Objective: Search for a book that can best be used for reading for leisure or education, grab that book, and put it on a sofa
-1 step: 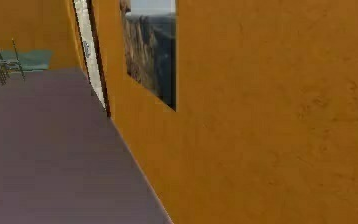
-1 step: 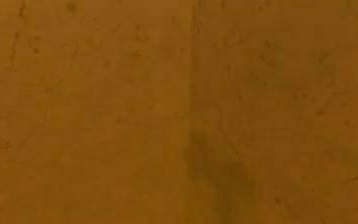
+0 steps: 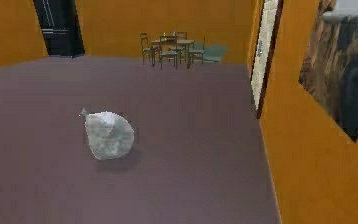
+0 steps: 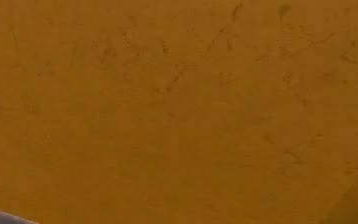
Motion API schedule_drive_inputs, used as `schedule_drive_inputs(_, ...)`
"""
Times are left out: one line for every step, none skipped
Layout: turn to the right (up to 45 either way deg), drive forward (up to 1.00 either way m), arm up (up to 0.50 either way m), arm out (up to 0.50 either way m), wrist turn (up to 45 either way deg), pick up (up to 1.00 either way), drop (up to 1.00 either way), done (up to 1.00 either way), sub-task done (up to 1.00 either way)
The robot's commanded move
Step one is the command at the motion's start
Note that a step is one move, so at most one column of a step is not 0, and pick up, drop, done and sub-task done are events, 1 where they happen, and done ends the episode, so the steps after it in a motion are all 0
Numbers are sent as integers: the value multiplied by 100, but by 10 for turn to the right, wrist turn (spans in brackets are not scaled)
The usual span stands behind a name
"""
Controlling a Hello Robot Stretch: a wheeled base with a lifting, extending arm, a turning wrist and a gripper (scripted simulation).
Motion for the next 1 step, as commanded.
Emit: schedule_drive_inputs(-180, 0, 0, 0, 0, 0, 0, 0, 0)
